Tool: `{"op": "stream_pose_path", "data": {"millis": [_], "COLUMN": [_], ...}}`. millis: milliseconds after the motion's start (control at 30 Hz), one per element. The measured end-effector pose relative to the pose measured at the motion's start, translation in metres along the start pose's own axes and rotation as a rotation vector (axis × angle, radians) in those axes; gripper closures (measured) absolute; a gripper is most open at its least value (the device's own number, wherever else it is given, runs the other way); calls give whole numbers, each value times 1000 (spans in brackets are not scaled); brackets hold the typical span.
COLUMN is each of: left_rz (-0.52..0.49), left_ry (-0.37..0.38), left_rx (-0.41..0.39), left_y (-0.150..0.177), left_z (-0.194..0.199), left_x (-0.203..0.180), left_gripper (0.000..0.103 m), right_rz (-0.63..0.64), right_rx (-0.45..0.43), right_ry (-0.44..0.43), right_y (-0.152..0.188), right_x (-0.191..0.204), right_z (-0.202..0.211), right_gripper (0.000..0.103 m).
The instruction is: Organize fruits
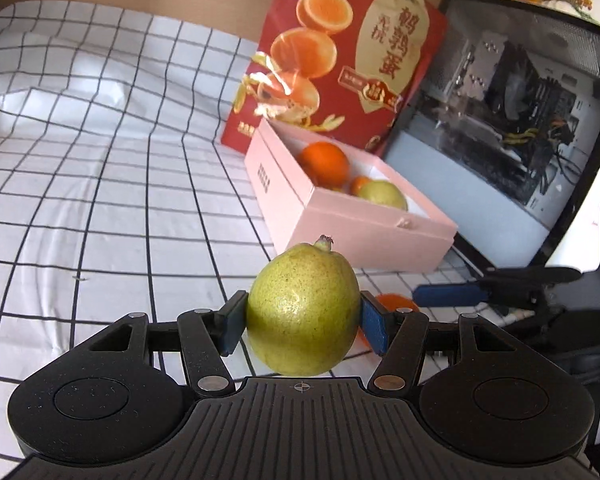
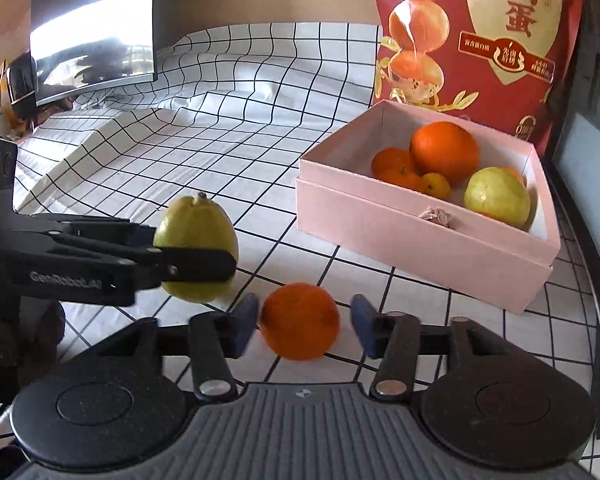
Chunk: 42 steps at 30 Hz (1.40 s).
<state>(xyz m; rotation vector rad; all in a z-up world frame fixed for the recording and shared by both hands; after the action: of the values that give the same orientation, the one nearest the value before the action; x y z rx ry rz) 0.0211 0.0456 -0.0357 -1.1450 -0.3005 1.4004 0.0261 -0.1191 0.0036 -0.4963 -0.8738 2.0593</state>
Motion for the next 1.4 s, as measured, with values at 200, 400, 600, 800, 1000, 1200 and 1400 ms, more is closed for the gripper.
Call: {"op": "stream_pose_path", "data": {"millis": [200,400,600,800,1000,1200,1400], "left_rz": [25,41,70,80,85,70,31], "left_ry": [-33,-87,-82,-82,-79,-88,-119], "left_rx": [-7,-39,-39,-39,-32,-29,-36], "left_y": [3,4,3,3,3,3,3], "left_z": [2,10,11,10,11,10,8], "left_x": [3,8,12,14,13,11,6], "left_gripper": [38,38,38,38,38,38,38], "right_rz": [3,-30,-42,-30,-8,13,-1], "right_rx": [28,52,58,60,76,54,44], "right_ry": [30,66,60,49,26,-5,-4], "right_y": [9,21,24,24,23,27,26], "right_x": [1,-2,-5,-4,-5,-5,-7], "right_z": [-8,-17,-23,-21,-21,-17,-16], "right_gripper": [26,14,0,0,0,0,0]}}
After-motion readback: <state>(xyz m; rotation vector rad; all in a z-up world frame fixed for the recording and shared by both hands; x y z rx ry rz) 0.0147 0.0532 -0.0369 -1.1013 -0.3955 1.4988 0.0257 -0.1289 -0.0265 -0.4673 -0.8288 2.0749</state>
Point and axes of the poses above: each gripper's, at about its wrist camera, not at the fingertips, and z roughly against the way its jaws point, x to its left, y to its underside, the point moved 7 cm from there along -z, roughly the way its jaws point, and after that the axes turned 7 degrees about z, right-handed, at the moved point
